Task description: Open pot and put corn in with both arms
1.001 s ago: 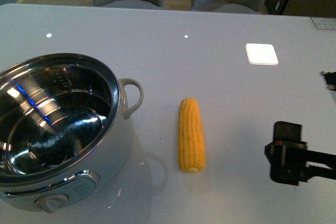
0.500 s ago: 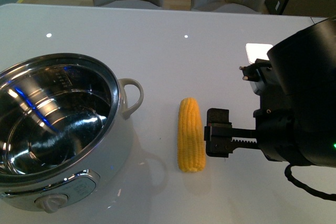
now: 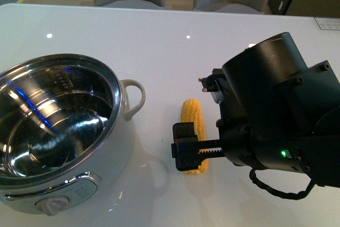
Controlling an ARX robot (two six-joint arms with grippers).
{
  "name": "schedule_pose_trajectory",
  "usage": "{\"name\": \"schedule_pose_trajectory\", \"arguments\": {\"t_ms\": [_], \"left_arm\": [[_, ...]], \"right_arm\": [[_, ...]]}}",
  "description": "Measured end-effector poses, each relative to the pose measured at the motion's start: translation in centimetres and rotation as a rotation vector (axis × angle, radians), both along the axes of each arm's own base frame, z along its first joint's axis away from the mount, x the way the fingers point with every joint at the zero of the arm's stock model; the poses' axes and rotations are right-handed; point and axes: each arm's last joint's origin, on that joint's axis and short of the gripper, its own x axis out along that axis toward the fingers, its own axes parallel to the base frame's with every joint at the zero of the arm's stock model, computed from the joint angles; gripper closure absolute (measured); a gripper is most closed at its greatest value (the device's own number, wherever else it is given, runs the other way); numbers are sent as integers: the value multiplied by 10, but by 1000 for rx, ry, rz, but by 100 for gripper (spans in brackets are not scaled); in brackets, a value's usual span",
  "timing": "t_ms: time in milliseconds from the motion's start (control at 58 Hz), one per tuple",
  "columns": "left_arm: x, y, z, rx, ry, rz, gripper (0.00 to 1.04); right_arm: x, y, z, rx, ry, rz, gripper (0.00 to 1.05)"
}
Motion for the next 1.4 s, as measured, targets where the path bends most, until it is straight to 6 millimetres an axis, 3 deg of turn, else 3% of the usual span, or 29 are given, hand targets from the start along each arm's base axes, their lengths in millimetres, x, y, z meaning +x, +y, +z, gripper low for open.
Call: {"name": "schedule_pose_trajectory", "arguments": {"t_ms": [328, 949, 1070, 1225, 1398], "left_arm": [[0, 0, 0, 0, 0, 0, 7], [0, 0, 0, 0, 0, 0, 7], [0, 0, 0, 0, 0, 0, 7], [0, 0, 0, 0, 0, 0, 7], [0, 0, 0, 0, 0, 0, 7]], "right_arm": [[12, 20, -30, -88, 25, 94, 9], [15, 30, -53, -146, 53, 139, 9], [15, 30, -53, -146, 54, 140, 25], [14, 31, -53, -146, 55, 142, 58], [14, 30, -52, -142, 56, 138, 73]]}}
